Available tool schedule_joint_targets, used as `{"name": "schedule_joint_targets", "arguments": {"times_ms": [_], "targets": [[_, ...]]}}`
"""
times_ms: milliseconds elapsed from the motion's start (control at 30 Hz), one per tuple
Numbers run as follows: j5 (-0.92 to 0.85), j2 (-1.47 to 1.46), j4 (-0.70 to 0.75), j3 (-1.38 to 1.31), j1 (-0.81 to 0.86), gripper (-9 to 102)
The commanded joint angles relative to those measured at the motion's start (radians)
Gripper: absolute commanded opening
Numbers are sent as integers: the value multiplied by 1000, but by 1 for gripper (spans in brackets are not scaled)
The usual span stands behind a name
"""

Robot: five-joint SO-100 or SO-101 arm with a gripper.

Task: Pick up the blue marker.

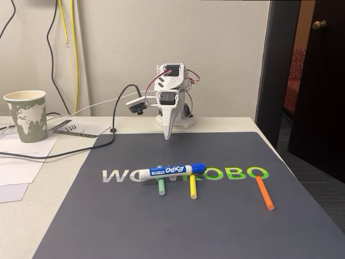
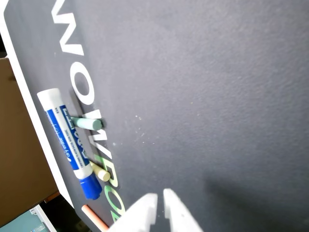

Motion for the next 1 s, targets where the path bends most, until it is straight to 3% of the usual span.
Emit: {"name": "schedule_joint_targets", "arguments": {"times_ms": [0,667,967], "targets": [[9,58,3,0,11,0],[8,58,-5,0,20,0],[31,58,-74,0,5,1]]}}
